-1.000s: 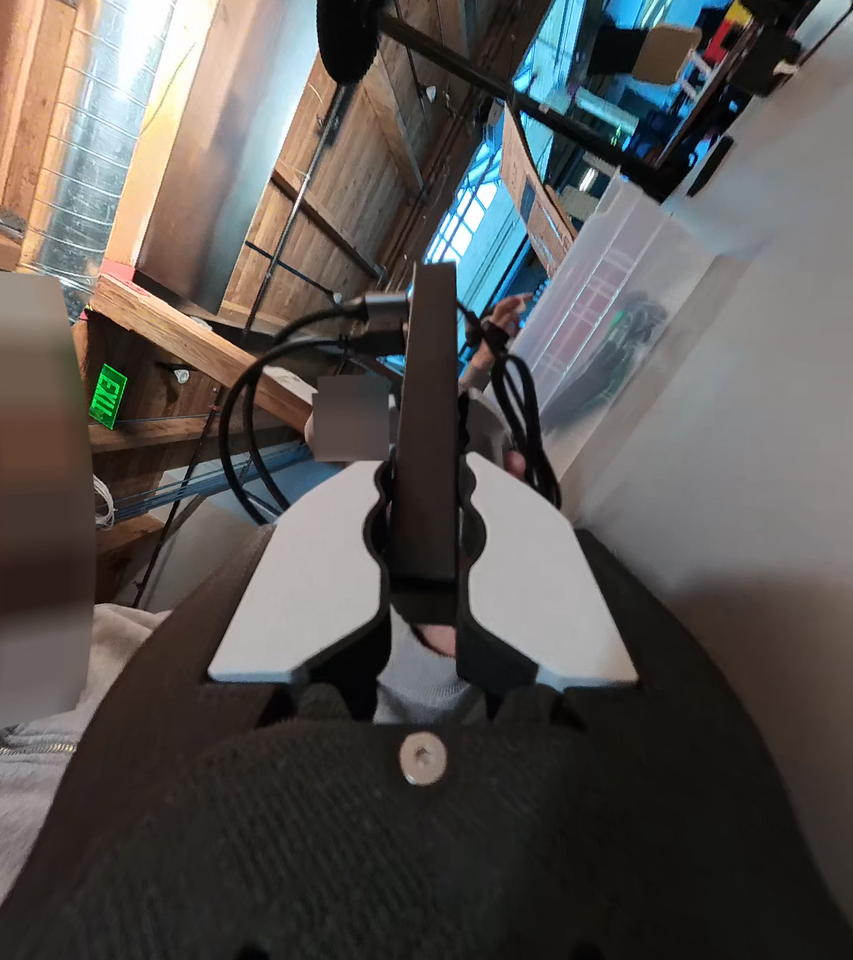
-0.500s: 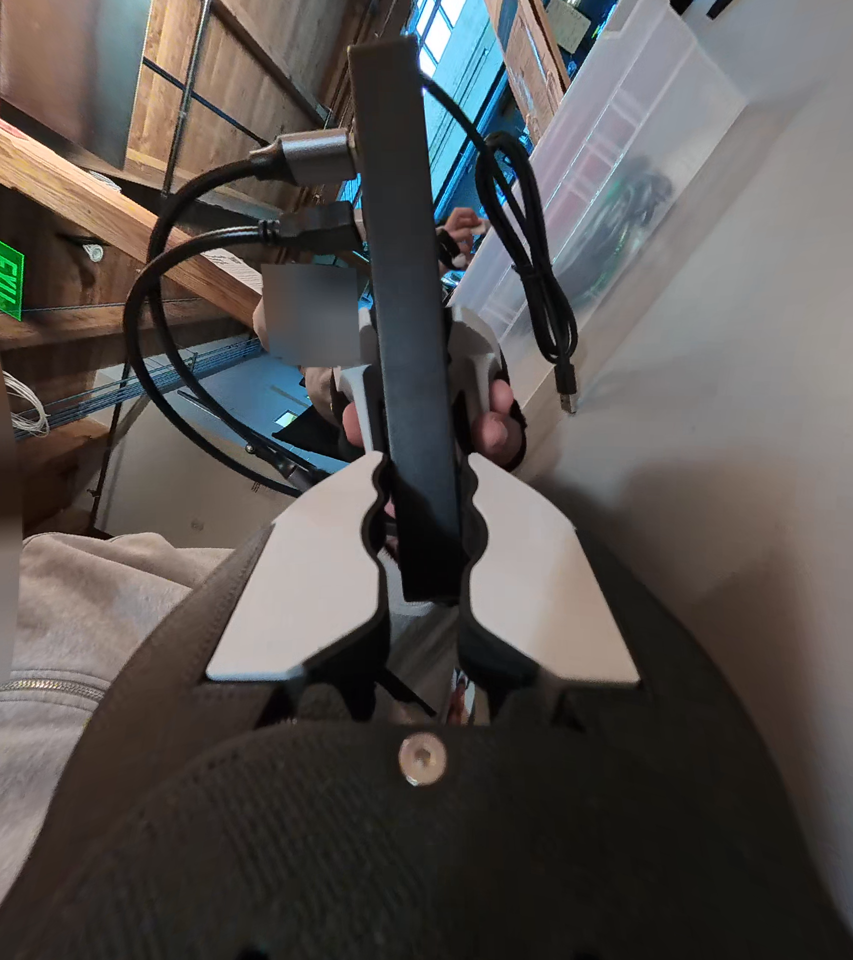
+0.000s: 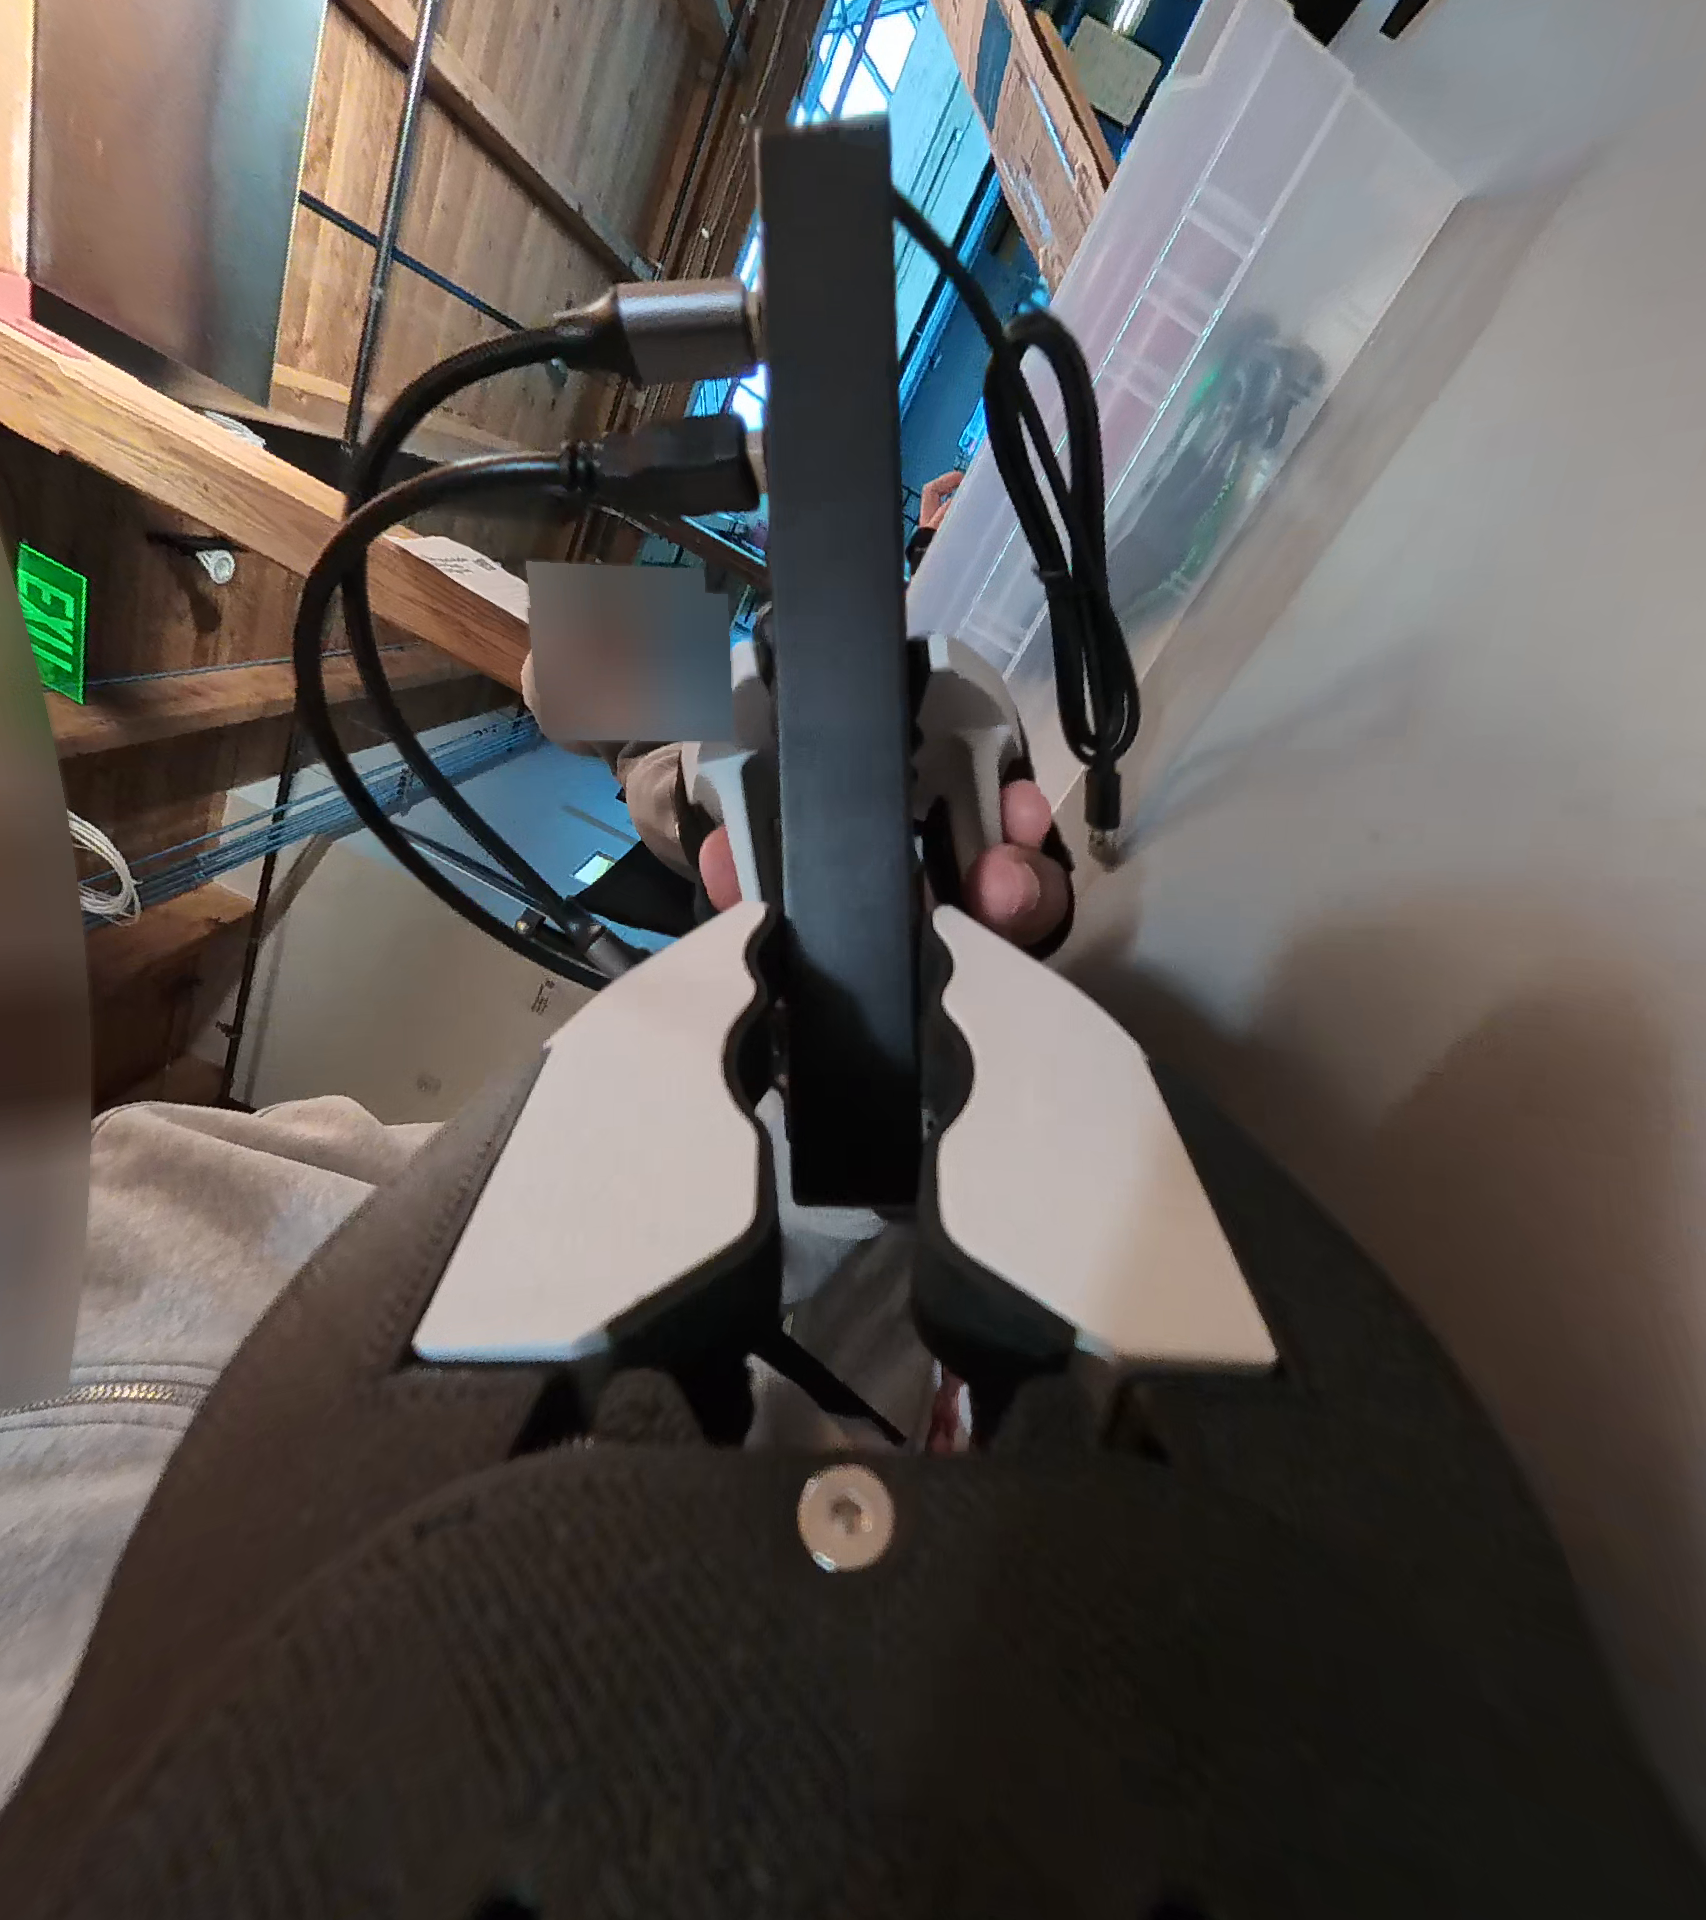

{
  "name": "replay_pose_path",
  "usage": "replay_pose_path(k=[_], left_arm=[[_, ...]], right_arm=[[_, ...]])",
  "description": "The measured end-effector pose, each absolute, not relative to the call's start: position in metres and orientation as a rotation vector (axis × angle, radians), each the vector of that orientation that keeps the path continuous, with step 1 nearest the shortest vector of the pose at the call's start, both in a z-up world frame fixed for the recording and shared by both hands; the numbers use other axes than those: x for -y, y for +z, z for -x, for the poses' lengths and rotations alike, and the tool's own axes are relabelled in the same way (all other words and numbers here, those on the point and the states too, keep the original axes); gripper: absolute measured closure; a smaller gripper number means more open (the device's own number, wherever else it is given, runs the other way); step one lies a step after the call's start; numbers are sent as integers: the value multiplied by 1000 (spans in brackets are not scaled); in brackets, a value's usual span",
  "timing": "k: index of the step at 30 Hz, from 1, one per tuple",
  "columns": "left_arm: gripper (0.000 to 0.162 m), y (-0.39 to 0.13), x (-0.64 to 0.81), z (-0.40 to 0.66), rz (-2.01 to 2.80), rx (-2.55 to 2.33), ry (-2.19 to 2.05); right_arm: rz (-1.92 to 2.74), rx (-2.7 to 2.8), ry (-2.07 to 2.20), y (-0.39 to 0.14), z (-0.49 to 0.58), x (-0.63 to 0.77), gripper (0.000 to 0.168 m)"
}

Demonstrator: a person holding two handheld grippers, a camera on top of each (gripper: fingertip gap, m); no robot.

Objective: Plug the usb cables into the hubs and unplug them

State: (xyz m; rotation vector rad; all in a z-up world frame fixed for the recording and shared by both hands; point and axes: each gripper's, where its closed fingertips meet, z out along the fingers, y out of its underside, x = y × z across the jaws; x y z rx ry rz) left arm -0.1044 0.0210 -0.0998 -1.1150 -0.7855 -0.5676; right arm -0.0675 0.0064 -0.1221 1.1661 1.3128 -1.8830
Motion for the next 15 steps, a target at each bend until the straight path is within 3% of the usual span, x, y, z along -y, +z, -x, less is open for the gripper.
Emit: replay_pose_path(k=[15], left_arm=[[134,-98,-30,92,1203,712,-477]], right_arm=[[-1150,-1217,-1967,-112,72,-8,143]])
